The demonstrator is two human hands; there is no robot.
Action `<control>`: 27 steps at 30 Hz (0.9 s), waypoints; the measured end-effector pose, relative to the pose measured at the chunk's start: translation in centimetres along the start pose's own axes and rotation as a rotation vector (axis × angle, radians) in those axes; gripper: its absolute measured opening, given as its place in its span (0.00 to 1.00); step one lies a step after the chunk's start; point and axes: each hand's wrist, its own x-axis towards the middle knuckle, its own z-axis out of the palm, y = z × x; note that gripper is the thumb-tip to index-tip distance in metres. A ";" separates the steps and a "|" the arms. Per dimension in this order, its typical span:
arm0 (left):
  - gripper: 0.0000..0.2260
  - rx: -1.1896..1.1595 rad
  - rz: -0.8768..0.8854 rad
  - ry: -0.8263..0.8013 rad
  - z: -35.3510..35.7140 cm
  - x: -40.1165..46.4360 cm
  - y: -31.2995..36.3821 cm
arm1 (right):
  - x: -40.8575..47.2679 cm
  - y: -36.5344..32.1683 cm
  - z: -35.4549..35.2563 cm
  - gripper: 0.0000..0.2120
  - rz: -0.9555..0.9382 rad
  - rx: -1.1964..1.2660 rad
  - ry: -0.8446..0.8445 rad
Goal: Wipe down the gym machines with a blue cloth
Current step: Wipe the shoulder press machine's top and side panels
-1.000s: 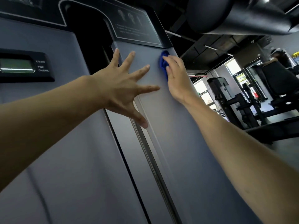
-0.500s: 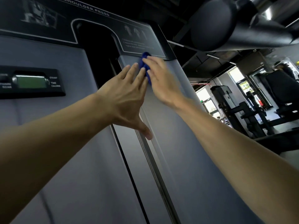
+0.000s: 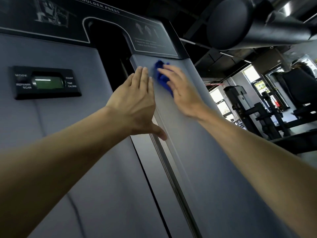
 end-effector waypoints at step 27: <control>0.47 -0.081 0.014 0.029 0.9 -3.8 2.4 | -14.3 -0.8 -2.2 0.21 0.756 -0.005 0.136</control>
